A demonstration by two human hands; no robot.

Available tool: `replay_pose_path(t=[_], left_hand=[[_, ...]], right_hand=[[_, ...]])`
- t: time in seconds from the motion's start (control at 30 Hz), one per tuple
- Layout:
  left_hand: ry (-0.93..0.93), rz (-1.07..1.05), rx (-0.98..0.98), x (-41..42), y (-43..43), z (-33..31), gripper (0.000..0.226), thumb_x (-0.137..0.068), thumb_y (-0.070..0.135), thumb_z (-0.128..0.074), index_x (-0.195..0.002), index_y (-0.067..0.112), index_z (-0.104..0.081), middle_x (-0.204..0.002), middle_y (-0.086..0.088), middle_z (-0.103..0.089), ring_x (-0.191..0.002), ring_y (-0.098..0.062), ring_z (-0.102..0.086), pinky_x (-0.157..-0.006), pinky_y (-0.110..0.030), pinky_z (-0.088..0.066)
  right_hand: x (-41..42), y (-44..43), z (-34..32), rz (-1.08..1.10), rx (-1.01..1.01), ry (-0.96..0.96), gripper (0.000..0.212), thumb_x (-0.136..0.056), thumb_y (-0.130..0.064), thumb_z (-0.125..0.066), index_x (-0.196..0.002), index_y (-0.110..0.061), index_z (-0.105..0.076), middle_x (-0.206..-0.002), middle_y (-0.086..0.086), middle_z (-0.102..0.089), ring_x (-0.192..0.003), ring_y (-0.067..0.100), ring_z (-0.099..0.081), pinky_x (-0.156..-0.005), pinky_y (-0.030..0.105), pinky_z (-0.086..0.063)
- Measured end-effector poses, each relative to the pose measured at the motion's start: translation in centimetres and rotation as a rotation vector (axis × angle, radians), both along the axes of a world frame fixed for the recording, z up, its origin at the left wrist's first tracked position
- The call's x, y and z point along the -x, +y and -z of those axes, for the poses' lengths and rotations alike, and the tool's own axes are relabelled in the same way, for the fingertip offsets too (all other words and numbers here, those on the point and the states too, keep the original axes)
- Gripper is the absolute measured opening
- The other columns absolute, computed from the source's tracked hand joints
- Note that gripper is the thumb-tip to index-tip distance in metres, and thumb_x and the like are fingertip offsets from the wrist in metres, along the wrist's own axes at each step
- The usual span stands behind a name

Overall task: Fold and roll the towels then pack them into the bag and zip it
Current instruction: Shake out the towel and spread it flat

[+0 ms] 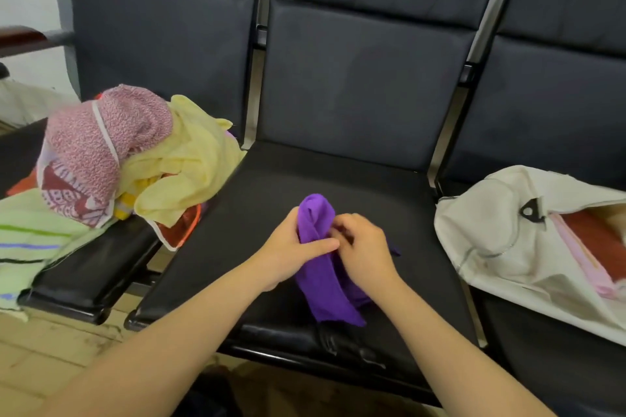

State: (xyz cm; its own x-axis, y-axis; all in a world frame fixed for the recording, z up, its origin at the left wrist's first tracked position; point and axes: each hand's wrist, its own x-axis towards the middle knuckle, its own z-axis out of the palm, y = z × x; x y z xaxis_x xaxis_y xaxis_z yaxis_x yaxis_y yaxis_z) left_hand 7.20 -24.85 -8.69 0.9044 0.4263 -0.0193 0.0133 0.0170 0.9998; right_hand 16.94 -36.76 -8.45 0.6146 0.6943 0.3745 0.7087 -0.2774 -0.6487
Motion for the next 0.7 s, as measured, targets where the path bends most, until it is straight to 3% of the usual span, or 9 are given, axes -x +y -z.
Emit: replay_pose_path(t=[0.1,0.2,0.27,0.3,0.33,0.37,0.43,0.57,0.7], left_hand=[[0.004,-0.095,-0.1,-0.7,-0.2,-1.0,0.014,-0.09,0.016,-0.063,-0.103,0.02,-0.066,-0.1,-0.003,-0.071,-0.097,-0.021,-0.066,-0.086,-0.04,-0.054],[0.084,-0.193,-0.328,-0.8,1.5,-1.8,0.013,-0.092,0.011,-0.056,-0.094,0.02,-0.066,-0.09,-0.001,-0.069,-0.088,-0.021,-0.065,-0.076,-0.04,-0.053],[0.087,-0.351,-0.414,-0.7,2.7,-2.6,0.017,-0.091,0.007,-0.052,-0.09,0.018,-0.064,-0.087,0.004,-0.064,-0.086,-0.015,-0.06,-0.072,-0.027,-0.048],[0.073,-0.429,-0.47,-0.6,3.1,-3.0,0.017,-0.091,0.007,-0.05,-0.09,0.018,-0.062,-0.086,0.008,-0.061,-0.084,-0.011,-0.057,-0.069,-0.02,-0.042],[0.054,-0.481,-0.544,-0.4,3.4,-3.7,0.015,-0.092,0.007,-0.049,-0.09,0.018,-0.059,-0.084,0.01,-0.058,-0.08,-0.006,-0.053,-0.067,-0.014,-0.037],[0.035,-0.514,-0.63,-0.3,3.6,-4.2,0.013,-0.093,0.007,-0.048,-0.092,0.017,-0.056,-0.082,0.011,-0.055,-0.076,-0.002,-0.051,-0.065,-0.01,-0.033],[-0.012,-0.575,-0.757,0.0,3.8,-5.0,0.009,-0.095,0.009,-0.049,-0.096,0.015,-0.055,-0.085,0.007,-0.054,-0.074,-0.003,-0.048,-0.063,-0.008,-0.032],[-0.1,-0.634,-0.708,0.5,4.2,-5.7,0.012,-0.09,0.008,-0.058,-0.099,0.014,-0.053,-0.081,0.009,-0.055,-0.072,-0.002,-0.051,-0.062,-0.009,-0.037],[-0.126,-0.656,-0.666,1.2,5.2,-6.0,0.005,-0.093,0.01,-0.053,-0.092,0.014,-0.053,-0.077,0.006,-0.053,-0.069,-0.006,-0.048,-0.06,-0.011,-0.036]], right_hand=[[-1.3,-1.2,-1.4,0.114,-0.052,0.006,0.009,-0.097,-0.016,-0.053,-0.09,-0.014,-0.058,-0.076,-0.006,-0.057,-0.069,0.003,-0.052,-0.063,0.015,-0.038],[-2.7,-2.8,-3.5,0.209,-0.133,0.034,0.012,-0.101,-0.017,-0.044,-0.089,-0.017,-0.047,-0.072,-0.012,-0.051,-0.065,-0.002,-0.048,-0.057,0.005,-0.035],[-4.1,-3.5,-5.0,0.276,-0.231,0.067,0.013,-0.101,-0.018,-0.043,-0.088,-0.016,-0.047,-0.076,-0.011,-0.051,-0.07,0.002,-0.05,-0.065,0.005,-0.038],[-4.7,-3.6,-5.6,0.294,-0.306,0.125,0.013,-0.099,-0.021,-0.043,-0.087,-0.018,-0.048,-0.079,-0.01,-0.052,-0.075,0.008,-0.053,-0.074,0.009,-0.042],[-5.3,-3.8,-6.1,0.3,-0.388,0.195,0.012,-0.095,-0.025,-0.043,-0.085,-0.022,-0.049,-0.082,-0.007,-0.053,-0.081,0.014,-0.055,-0.081,0.022,-0.049],[-5.6,-4.1,-6.7,0.306,-0.447,0.242,0.012,-0.092,-0.029,-0.043,-0.083,-0.025,-0.049,-0.084,-0.005,-0.054,-0.083,0.016,-0.056,-0.081,0.035,-0.051],[-6.0,-4.8,-7.8,0.325,-0.514,0.249,0.012,-0.093,-0.028,-0.042,-0.083,-0.027,-0.049,-0.083,-0.003,-0.054,-0.078,0.013,-0.053,-0.072,0.038,-0.047],[-7.9,-6.4,-8.9,0.441,-0.559,0.266,0.012,-0.096,-0.018,-0.05,-0.089,-0.011,-0.058,-0.073,-0.008,-0.053,-0.062,-0.004,-0.049,-0.059,0.013,-0.04],[-10.1,-7.9,-8.7,0.491,-0.533,0.394,0.025,-0.091,-0.02,-0.057,-0.067,-0.019,-0.056,-0.069,-0.009,-0.052,-0.065,0.007,-0.045,-0.063,0.025,-0.039]])
